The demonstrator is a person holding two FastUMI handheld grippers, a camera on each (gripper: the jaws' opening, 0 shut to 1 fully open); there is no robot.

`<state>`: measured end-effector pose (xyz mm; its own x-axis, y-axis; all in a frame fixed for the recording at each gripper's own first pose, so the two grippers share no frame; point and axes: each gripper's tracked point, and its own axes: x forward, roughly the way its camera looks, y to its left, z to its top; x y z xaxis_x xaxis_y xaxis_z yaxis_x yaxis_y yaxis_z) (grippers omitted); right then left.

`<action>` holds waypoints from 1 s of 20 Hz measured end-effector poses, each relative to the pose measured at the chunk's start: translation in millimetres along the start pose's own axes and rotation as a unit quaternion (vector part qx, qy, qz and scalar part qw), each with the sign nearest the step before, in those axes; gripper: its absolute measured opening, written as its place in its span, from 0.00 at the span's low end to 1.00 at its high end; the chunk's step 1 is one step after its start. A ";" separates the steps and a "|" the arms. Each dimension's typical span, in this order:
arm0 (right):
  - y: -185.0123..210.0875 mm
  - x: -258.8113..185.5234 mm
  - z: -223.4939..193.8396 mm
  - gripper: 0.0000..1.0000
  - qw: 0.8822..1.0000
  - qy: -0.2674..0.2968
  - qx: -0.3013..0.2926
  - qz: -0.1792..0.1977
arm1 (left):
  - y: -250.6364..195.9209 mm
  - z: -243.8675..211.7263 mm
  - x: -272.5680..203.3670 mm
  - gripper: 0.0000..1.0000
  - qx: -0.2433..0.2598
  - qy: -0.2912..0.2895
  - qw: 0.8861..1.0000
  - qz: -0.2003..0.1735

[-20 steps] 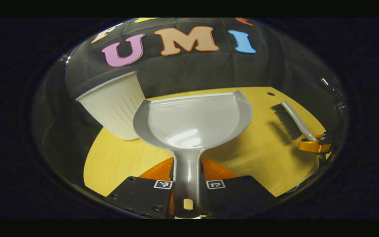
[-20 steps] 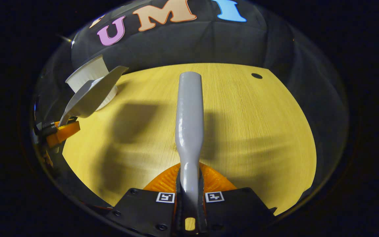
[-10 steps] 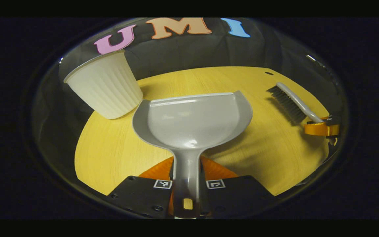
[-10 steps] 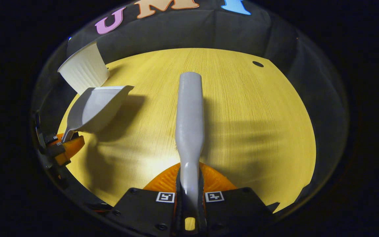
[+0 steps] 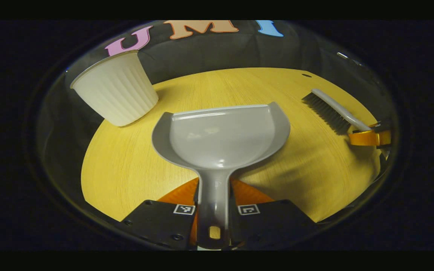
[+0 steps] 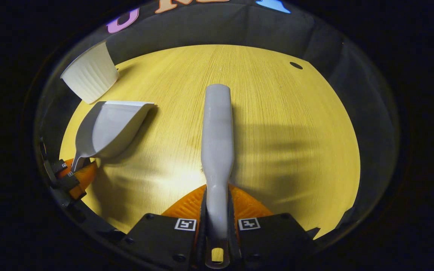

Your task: Pick up the small broom and dustpan from the desktop, sweep the trash into the dustpan with the broom, and then empty the trash into the garbage bin.

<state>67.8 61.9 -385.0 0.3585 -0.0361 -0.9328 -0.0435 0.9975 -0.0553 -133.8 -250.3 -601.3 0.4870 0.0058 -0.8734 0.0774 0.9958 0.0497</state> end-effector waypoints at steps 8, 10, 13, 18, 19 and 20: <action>2.6 -42.8 26.7 1.00 0.995 -0.100 -0.002 0.008 | 8.3 16.9 -5.8 0.97 -0.011 -0.064 0.997 0.031; 2.4 -78.2 46.0 1.00 0.984 -0.175 -0.006 0.026 | 19.5 40.8 -18.5 0.96 -0.003 -0.119 0.991 0.059; 4.1 -156.5 86.8 1.00 0.946 -0.319 -0.018 0.055 | 33.9 102.2 -63.1 0.96 0.012 -0.238 0.967 0.096; -10.1 -271.4 99.0 1.00 0.864 -0.497 -0.044 0.071 | 14.1 193.7 -146.5 0.94 -0.001 -0.374 0.922 0.102; -8.6 -269.9 95.1 1.00 0.855 -0.510 -0.051 0.075 | 9.3 205.3 -159.5 0.94 -0.012 -0.399 0.911 0.100; -7.5 -264.5 92.8 1.00 0.849 -0.520 -0.055 0.077 | 3.6 211.7 -169.5 0.93 -0.024 -0.420 0.902 0.094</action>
<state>59.8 69.6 -104.8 0.9674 0.2245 -0.1172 -0.2313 0.9717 -0.0478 -31.9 -267.1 -350.5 0.9768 0.1239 -0.1748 -0.1039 0.9874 0.1195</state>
